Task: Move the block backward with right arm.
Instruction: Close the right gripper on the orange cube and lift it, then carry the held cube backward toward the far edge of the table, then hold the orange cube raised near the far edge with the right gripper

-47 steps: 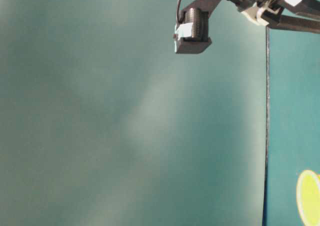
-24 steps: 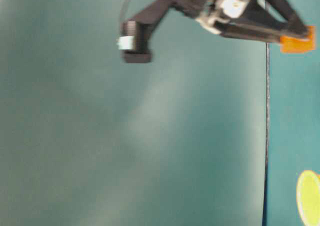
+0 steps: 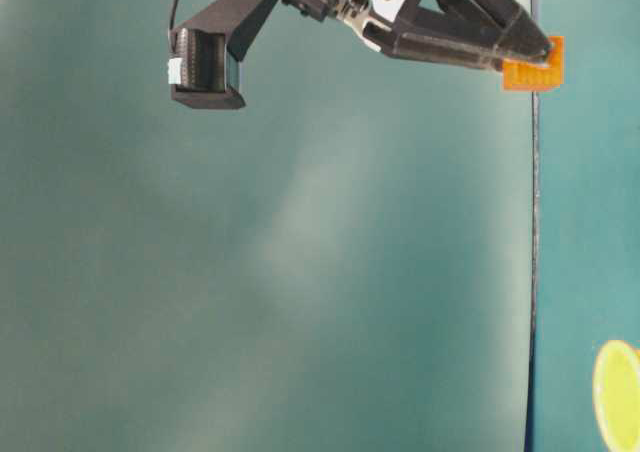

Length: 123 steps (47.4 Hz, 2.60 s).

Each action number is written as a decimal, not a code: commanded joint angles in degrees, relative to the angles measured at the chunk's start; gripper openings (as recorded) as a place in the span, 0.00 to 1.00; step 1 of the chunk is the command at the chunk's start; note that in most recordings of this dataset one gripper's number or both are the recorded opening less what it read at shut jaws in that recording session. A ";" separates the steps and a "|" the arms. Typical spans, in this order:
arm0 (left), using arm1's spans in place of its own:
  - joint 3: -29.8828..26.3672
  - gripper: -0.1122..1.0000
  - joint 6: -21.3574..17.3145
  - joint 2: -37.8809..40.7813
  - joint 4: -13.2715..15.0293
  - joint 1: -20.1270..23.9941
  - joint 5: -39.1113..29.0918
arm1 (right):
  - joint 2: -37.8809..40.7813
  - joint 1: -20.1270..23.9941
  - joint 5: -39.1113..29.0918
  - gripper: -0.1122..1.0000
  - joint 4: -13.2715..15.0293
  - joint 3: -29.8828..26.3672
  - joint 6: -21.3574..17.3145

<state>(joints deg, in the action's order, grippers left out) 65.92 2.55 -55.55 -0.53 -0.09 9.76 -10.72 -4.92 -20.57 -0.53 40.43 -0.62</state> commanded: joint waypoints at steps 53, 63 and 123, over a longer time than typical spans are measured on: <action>-1.85 0.12 -0.09 0.18 -0.09 0.00 0.26 | 5.27 -21.71 -1.14 0.47 0.62 -10.99 1.14; -1.93 0.12 -0.09 0.09 -0.09 -0.09 0.26 | 7.29 -25.58 -2.20 0.47 0.62 -13.10 1.14; -2.02 0.12 -0.09 0.09 -0.09 -0.09 0.26 | 8.96 -31.20 -2.37 0.47 0.62 -15.12 1.23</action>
<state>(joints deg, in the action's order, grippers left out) 65.74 2.55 -55.55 -0.44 -0.18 9.76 -1.05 -35.95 -23.12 0.09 26.81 0.62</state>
